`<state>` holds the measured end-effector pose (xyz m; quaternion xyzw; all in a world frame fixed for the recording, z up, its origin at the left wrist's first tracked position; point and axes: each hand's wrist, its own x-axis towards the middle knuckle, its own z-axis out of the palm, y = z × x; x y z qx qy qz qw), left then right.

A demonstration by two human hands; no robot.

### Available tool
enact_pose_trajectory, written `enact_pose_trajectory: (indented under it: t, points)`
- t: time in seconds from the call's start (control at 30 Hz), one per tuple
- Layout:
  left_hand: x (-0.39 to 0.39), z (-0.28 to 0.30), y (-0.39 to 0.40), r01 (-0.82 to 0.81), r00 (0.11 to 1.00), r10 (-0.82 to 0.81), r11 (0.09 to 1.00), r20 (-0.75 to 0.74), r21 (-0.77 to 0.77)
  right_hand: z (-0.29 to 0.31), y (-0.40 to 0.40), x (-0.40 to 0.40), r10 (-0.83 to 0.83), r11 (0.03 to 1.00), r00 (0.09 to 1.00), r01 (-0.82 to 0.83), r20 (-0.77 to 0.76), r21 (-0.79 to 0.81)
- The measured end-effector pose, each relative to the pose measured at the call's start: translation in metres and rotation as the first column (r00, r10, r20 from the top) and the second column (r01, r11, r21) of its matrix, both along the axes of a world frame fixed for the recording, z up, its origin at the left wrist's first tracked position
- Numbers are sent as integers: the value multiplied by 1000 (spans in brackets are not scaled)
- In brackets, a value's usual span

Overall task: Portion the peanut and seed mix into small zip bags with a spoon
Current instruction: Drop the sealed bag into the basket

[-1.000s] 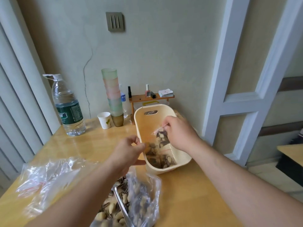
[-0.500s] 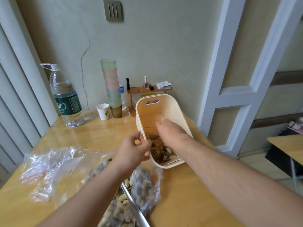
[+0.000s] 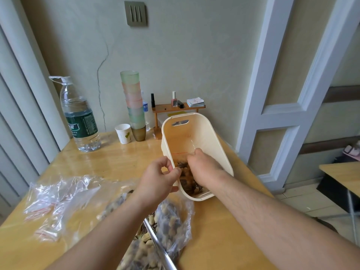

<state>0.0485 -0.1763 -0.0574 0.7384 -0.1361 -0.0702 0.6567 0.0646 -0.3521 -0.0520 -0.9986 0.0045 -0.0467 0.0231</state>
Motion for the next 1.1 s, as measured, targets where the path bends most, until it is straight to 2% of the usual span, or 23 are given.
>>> enact_pose_trajectory:
  t: [0.17, 0.2, 0.27, 0.37, 0.5, 0.6, 0.7, 0.83, 0.9, 0.97, 1.03, 1.1]
  points:
    - [4, 0, -1, -47, 999, 47, 999, -3, 5, -1, -5, 3, 77, 997, 985, -74, -154, 30]
    - [6, 0, -1, -56, 998, 56, 998, -7, 2, 5, -6, 2, 76, 996, 987, -67, -143, 62]
    - [14, 1, -2, -79, 997, 79, 997, -6, -3, 22, -9, -5, 13, 991, 999, -6, -47, 132]
    - [30, 1, -5, -142, 989, 138, 987, 51, 80, 42, -19, -19, -50, 963, 978, -7, 205, 270]
    - [49, 6, -12, -197, 978, 176, 958, 116, 207, 38, -9, -44, 27, 868, 907, -230, 421, 441]
    - [54, 10, -7, -157, 986, 136, 954, 95, 255, 16, 11, -53, 129, 820, 844, -386, 521, 422]
    - [51, 11, 16, -105, 990, 68, 942, 124, 319, -5, 40, -56, 228, 766, 832, -474, 505, 435]
    - [31, 11, 76, -103, 952, -23, 915, 304, 390, -33, 73, -50, 384, 714, 861, -506, 335, 484]
    - [19, 13, 116, -195, 901, -59, 830, 430, 522, -40, 86, -44, 446, 703, 852, -522, 272, 482]
    - [20, 9, 156, -361, 841, -59, 680, 538, 638, -44, 99, -37, 481, 703, 842, -536, 243, 467]
    - [32, -1, 194, -466, 833, -25, 505, 552, 727, -46, 113, -32, 486, 712, 843, -535, 230, 456]
    - [42, -14, 226, -483, 854, 1, 374, 520, 792, -46, 124, -29, 476, 712, 851, -521, 221, 471]
